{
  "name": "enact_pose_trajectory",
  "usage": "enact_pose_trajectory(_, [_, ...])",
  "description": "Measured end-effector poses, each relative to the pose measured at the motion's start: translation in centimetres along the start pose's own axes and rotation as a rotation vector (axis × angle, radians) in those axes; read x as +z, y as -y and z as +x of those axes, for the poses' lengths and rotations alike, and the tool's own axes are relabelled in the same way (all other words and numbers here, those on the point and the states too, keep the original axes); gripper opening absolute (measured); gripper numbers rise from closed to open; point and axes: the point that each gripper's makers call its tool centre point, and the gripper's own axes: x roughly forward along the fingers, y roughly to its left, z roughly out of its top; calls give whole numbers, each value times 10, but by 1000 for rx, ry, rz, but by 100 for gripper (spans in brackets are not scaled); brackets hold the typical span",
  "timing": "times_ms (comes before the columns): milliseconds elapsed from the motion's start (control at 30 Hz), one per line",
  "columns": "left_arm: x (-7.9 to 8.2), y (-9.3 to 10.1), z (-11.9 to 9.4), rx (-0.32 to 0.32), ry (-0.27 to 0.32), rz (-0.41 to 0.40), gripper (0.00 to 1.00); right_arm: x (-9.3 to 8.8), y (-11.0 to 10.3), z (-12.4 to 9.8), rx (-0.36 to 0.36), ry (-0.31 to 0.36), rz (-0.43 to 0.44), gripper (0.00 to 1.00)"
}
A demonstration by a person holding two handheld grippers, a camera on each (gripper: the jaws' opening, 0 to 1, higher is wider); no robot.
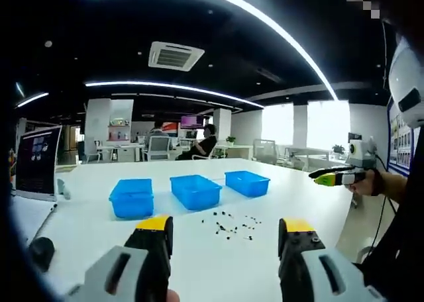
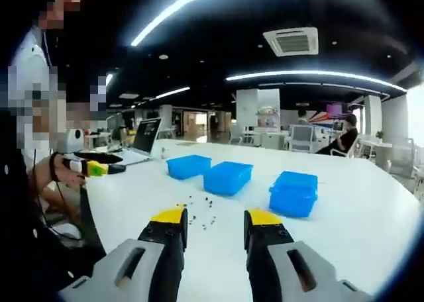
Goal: Pick up the resistors one by one and place each resistor into its matching bin, sorting the parts by color and model until every resistor is separated into the correct bin for its type
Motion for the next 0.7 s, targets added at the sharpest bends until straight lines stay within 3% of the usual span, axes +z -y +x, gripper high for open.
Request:
enact_pose_trajectory(200, [-7, -6, -8, 34, -17, 5, 65, 18, -4, 36, 121, -70, -10, 34])
enact_pose_trajectory(300, [-9, -10, -13, 54, -19, 0, 65, 21, -8, 61, 175, -120, -63, 32])
enact_pose_trajectory(433, [-13, -12, -19, 71, -23, 3, 65, 9, -21, 95, 272, -239, -111, 32])
enact_pose_trajectory(600, [-20, -14, -27, 80, -34, 1, 65, -8, -28, 133, 335, -391, -159, 30])
enact_pose_trajectory(700, [-22, -15, -30, 84, -40, 1, 65, -14, -33, 153, 364, -435, -178, 29])
